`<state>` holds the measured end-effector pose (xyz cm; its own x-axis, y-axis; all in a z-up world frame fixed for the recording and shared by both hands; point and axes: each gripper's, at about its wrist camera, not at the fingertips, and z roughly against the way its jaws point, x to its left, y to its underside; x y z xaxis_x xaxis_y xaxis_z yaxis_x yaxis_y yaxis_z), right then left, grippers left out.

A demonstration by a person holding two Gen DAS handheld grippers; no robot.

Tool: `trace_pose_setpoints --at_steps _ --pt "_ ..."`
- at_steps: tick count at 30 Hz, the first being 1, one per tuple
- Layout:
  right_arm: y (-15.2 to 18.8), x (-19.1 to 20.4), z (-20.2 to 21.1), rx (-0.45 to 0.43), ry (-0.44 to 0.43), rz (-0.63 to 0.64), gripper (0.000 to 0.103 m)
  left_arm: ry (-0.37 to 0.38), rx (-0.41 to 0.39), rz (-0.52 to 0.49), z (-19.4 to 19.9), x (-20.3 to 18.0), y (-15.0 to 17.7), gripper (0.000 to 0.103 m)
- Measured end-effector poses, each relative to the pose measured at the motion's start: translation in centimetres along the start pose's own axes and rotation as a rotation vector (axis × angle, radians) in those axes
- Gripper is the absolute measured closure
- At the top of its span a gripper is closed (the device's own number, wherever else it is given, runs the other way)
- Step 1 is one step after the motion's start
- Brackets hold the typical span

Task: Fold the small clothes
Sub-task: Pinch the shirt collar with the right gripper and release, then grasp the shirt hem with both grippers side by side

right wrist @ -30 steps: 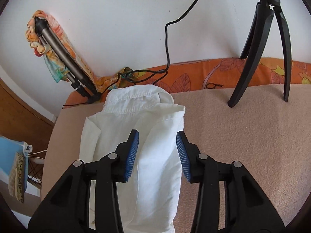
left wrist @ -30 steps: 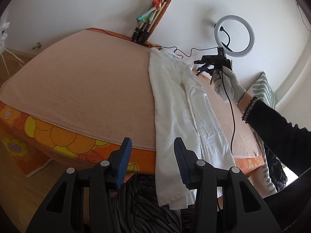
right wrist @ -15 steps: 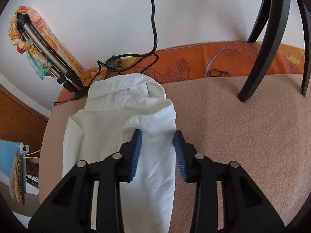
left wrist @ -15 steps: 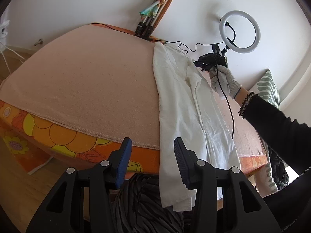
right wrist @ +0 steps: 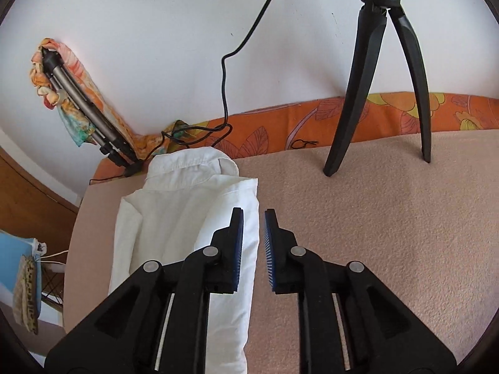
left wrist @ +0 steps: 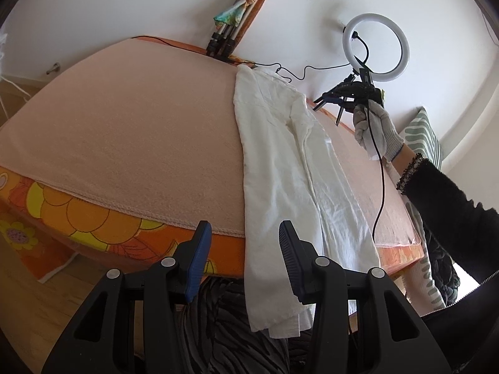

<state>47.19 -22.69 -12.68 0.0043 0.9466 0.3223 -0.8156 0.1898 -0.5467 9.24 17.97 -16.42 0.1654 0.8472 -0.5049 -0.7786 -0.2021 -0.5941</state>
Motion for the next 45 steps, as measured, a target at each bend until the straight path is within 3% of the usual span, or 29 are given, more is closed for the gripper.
trace_pose_setpoints --at_steps 5,7,9,15,17,23,30,36,40,45 --pt "3.3 1.7 6.5 -0.012 -0.12 0.059 0.087 0.063 0.02 0.023 -0.1 0.1 0.7 0.06" --pt "5.3 2.3 9.6 -0.015 -0.163 0.083 0.075 0.083 0.031 0.02 0.0 0.0 0.9 0.06" --pt "7.3 3.1 13.1 -0.045 -0.188 0.123 0.051 0.125 0.059 0.031 0.0 0.1 1.1 0.059" --pt "14.8 3.8 22.3 -0.113 -0.285 0.188 0.025 0.193 0.102 0.086 -0.2 1.1 1.7 0.059" --pt "18.0 3.6 24.0 -0.123 -0.294 0.184 0.023 0.214 0.115 0.118 -0.7 1.5 2.0 0.059" --pt "28.2 3.6 24.6 -0.012 -0.243 0.193 0.022 0.211 0.139 0.097 -1.9 0.2 3.7 0.059" --pt "36.8 1.0 20.9 0.154 -0.292 0.021 0.022 0.159 0.213 0.164 -4.4 1.0 6.0 0.059" --pt "38.6 0.0 18.7 0.226 -0.315 -0.028 0.022 0.249 0.21 0.253 -4.3 2.3 6.2 0.059" --pt "38.3 0.4 17.6 0.26 -0.35 -0.031 0.02 0.273 0.175 0.224 -3.1 2.4 5.1 0.059" --pt "38.7 0.5 17.0 0.318 -0.396 -0.064 0.021 0.296 0.21 0.233 -3.8 3.0 4.1 0.059"
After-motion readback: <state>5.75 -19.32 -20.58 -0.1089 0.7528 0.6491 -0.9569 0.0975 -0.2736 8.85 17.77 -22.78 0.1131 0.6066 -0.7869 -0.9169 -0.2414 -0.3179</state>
